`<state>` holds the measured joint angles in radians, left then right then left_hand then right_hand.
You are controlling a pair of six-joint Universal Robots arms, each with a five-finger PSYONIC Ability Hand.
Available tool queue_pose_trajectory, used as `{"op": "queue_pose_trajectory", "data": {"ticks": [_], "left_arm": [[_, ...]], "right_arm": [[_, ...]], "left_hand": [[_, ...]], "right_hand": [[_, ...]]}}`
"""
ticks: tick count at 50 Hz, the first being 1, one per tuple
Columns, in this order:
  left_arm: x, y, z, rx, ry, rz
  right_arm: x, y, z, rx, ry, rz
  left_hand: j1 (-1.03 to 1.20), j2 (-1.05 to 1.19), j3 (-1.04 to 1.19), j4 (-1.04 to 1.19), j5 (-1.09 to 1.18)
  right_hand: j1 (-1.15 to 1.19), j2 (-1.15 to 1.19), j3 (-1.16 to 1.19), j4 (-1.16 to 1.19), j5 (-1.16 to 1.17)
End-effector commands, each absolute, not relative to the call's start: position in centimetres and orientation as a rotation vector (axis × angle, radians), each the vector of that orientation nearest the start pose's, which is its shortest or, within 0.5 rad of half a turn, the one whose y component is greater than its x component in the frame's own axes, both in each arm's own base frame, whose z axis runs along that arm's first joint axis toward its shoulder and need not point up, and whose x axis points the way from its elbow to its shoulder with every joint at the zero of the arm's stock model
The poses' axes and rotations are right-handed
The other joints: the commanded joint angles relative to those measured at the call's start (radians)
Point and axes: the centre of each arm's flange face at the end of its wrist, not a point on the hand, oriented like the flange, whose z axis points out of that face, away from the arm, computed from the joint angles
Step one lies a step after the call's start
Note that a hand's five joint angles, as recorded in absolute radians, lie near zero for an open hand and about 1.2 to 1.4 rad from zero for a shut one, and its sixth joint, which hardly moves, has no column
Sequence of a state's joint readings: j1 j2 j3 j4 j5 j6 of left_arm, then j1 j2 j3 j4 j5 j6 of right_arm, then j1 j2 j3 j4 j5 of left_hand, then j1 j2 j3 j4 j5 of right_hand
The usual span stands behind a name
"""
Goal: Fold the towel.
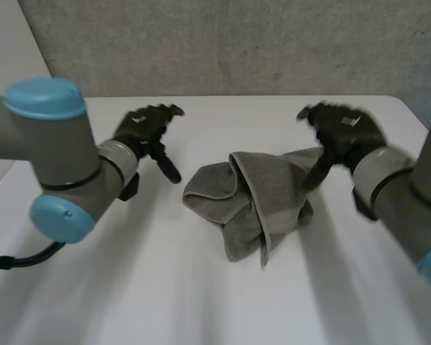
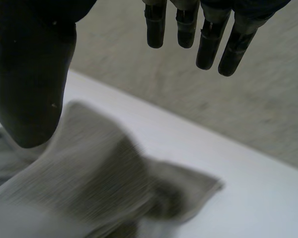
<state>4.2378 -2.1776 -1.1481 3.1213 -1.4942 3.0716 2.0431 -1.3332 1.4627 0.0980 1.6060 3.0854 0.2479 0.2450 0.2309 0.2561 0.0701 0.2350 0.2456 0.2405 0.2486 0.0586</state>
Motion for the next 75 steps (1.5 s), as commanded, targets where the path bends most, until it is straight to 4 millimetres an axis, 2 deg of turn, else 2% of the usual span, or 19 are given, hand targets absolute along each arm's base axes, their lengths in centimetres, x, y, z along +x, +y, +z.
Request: {"op": "queue_pose_trajectory", "data": {"ticks": [1,3,4,6,14,19,23,25,27,30,35,41,48,56,58,60,63,71,75], "left_arm": [[-33.6,-32.8,16.9,0.816,2.797,-2.115],[-34.2,-33.8,14.7,0.869,2.769,-2.078],[-34.2,-33.8,14.7,0.870,2.769,-2.078],[-34.9,-34.2,12.7,0.947,2.722,-2.041],[-35.6,-35.0,9.4,1.022,2.675,-1.993],[-36.0,-34.9,9.0,1.040,2.679,-1.988],[-36.3,-34.5,9.1,1.057,2.678,-1.992],[-36.6,-34.4,9.6,1.061,2.668,-2.010],[-36.7,-34.3,9.8,1.061,2.665,-2.015],[-36.7,-34.4,10.8,1.049,2.653,-2.045],[-36.8,-34.4,12.5,1.042,2.626,-2.094],[-37.0,-34.0,14.3,1.028,2.618,-2.146],[-37.0,-33.7,13.8,1.016,2.656,-2.124],[-37.1,-33.4,12.3,1.034,2.684,-2.078],[-37.1,-33.4,12.3,1.034,2.684,-2.078],[-37.2,-33.3,12.2,1.035,2.684,-2.081],[-37.4,-33.2,12.2,1.041,2.680,-2.085],[-37.5,-33.2,12.2,1.054,2.670,-2.087],[-37.5,-33.2,11.8,1.056,2.676,-2.078]], "right_arm": [[29.2,-21.4,20.2,-0.706,2.243,-1.642],[29.7,-21.3,19.3,-0.718,2.237,-1.636],[29.7,-21.3,19.3,-0.718,2.237,-1.636],[30.5,-21.2,17.6,-0.735,2.220,-1.637],[32.1,-21.6,13.8,-0.774,2.252,-1.751],[31.8,-22.4,13.4,-0.796,2.276,-1.869],[31.9,-22.7,13.6,-0.785,2.253,-1.902],[31.8,-23.0,13.8,-0.774,2.251,-1.912],[31.8,-23.1,13.9,-0.772,2.249,-1.916],[31.8,-23.1,14.2,-0.772,2.240,-1.919],[31.8,-23.0,15.0,-0.799,2.204,-1.913],[29.9,-25.1,17.3,-0.753,2.176,-1.964],[27.0,-27.2,19.0,-0.769,2.197,-1.986],[26.2,-26.7,19.1,-0.814,2.218,-1.899],[26.2,-26.5,19.0,-0.828,2.222,-1.875],[26.1,-26.3,19.0,-0.841,2.228,-1.853],[25.8,-26.1,18.7,-0.857,2.257,-1.811],[24.7,-26.8,18.4,-0.850,2.305,-1.809],[23.3,-28.2,18.5,-0.793,2.340,-1.840]], "left_hand": [[-0.014,-0.011,0.003,-0.022,-0.011],[-0.011,-0.008,0.006,-0.019,-0.008],[-0.011,-0.008,0.006,-0.019,-0.008],[-0.011,-0.008,0.006,-0.019,-0.008],[0.080,0.082,0.097,0.071,0.083],[0.191,0.194,0.208,0.183,0.195],[0.280,0.283,0.297,0.272,0.283],[0.574,0.577,0.592,0.566,0.578],[0.765,0.768,0.782,0.757,0.768],[0.876,0.878,0.893,0.867,0.879],[0.929,0.931,0.946,0.920,0.932],[0.926,0.929,0.943,0.917,0.929],[0.929,0.931,0.946,0.920,0.932],[1.025,1.028,1.042,1.017,1.029],[0.978,0.981,0.995,0.970,0.982],[0.660,0.663,0.677,0.652,0.664],[0.500,0.503,0.517,0.492,0.504],[0.473,0.476,0.491,0.465,0.477],[0.473,0.476,0.491,0.465,0.477]], "right_hand": [[-0.060,-0.071,-0.066,-0.074,-0.059],[-0.060,-0.071,-0.066,-0.074,-0.059],[-0.060,-0.071,-0.066,-0.074,-0.059],[-0.060,-0.071,-0.066,-0.074,-0.059],[-0.036,-0.047,-0.042,-0.050,-0.034],[0.160,0.150,0.155,0.147,0.162],[0.411,0.400,0.405,0.397,0.413],[0.790,0.780,0.785,0.777,0.792],[0.944,0.933,0.938,0.930,0.945],[1.161,1.150,1.155,1.147,1.163],[1.161,1.151,1.156,1.148,1.163],[1.161,1.151,1.156,1.148,1.163],[1.161,1.151,1.156,1.148,1.163],[1.161,1.151,1.156,1.148,1.163],[1.161,1.151,1.156,1.148,1.163],[1.161,1.151,1.156,1.148,1.163],[1.161,1.151,1.156,1.148,1.163],[1.161,1.151,1.156,1.148,1.163],[1.161,1.151,1.156,1.148,1.163]]}}
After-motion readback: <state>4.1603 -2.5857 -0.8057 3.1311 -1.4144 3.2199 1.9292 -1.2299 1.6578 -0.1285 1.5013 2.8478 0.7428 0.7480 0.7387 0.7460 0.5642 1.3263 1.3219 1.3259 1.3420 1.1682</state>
